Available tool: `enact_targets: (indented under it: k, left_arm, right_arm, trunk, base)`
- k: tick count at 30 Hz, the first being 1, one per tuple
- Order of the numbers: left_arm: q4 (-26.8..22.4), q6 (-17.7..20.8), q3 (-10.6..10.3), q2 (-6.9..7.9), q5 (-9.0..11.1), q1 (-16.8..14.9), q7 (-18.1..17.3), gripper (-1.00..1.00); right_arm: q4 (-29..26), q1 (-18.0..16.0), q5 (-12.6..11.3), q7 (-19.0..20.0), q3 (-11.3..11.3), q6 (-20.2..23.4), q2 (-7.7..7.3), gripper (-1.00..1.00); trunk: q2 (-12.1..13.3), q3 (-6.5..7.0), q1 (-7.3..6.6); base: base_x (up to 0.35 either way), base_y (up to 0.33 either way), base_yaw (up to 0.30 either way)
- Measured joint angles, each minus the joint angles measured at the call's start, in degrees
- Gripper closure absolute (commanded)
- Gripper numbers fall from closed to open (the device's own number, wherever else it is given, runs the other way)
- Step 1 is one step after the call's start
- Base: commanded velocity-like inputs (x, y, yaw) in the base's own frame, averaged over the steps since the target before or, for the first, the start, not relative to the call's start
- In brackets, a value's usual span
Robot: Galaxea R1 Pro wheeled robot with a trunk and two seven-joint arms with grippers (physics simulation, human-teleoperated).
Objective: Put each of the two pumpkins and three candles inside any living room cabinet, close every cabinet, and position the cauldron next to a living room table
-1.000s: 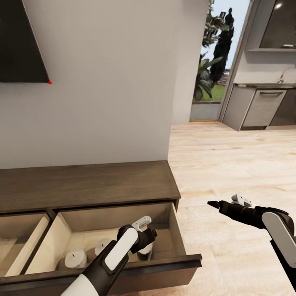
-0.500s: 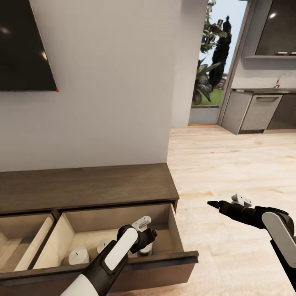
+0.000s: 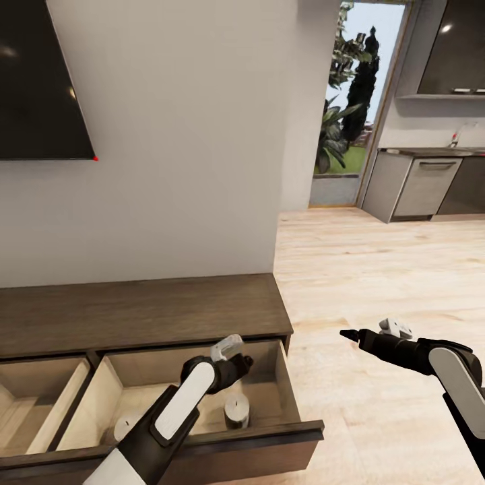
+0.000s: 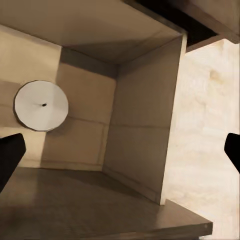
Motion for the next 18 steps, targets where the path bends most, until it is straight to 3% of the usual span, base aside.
enact_targets:
  k: [5, 6, 8, 13, 18]
  left_arm:
    - [-11.3, 0.1, 0.3, 3.36, 0.7, 2.6, 1.6, -1.00]
    - [-14.5, 0.1, 0.4, 4.21, 2.1, 3.5, 1.9, -1.00]
    - [-16.2, 0.1, 0.4, 4.91, 3.5, 4.0, 2.1, -1.00]
    - [-18.9, 0.3, 0.4, 7.46, 10.1, 4.6, 2.5, -1.00]
    - [-19.4, 0.3, 0.4, 8.05, 11.8, 4.7, 2.4, -1.00]
  right_arm:
    - [0.1, 0.0, 0.0, 0.0, 0.0, 0.0, 0.00, -1.00]
    - [0.1, 0.0, 0.0, 0.0, 0.0, 0.0, 0.00, -1.00]
    - [0.1, 0.0, 0.0, 0.0, 0.0, 0.0, 0.00, -1.00]
    - [0.1, 0.0, 0.0, 0.0, 0.0, 0.0, 0.00, -1.00]
    - [0.1, -0.1, 0.0, 0.0, 0.0, 0.0, 0.00, -1.00]
  trunk:
    - [2.0, 0.90, -1.10]
    - [2.4, 1.07, -1.32]
    - [3.2, 1.43, -1.76]
    - [5.2, 2.33, -2.82]
    - [7.2, 3.23, -3.92]
  base:
    - [0.000, 0.000, 0.000]
    - [0.000, 0.000, 0.000]
    - [-0.007, 0.000, 0.000]
    - [-0.215, 0.000, 0.000]
    - [-0.322, 0.000, 0.000]
